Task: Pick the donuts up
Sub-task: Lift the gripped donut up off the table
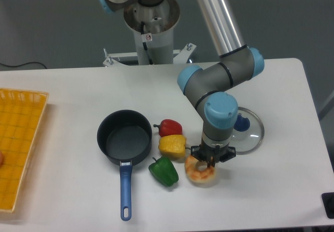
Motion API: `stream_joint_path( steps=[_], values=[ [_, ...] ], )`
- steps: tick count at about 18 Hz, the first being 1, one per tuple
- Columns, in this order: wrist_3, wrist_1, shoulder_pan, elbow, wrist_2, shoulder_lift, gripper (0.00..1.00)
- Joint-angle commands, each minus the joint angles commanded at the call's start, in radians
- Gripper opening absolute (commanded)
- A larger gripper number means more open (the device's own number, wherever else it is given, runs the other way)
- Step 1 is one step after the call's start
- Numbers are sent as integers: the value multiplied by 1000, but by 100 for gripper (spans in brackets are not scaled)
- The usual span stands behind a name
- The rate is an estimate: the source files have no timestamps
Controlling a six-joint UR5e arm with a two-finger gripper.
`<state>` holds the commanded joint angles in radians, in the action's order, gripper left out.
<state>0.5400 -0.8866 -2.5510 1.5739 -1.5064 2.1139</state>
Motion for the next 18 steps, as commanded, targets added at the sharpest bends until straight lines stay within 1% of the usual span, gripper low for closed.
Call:
stream_joint_path(
  steps=[1,3,6,12,15,18],
  values=[
    [6,-27,0,0,0,-14,21],
    [12,-58,-2,-2,-5,-32,21],
    [78,-101,-3,-5,-8,-58,21],
    [308,-186,-35,-5,-11,-126,21],
    [429,-222,-52,-5,-47,-149,21],
    [524,-244,-66,-5,-67,-164,20]
  ],
)
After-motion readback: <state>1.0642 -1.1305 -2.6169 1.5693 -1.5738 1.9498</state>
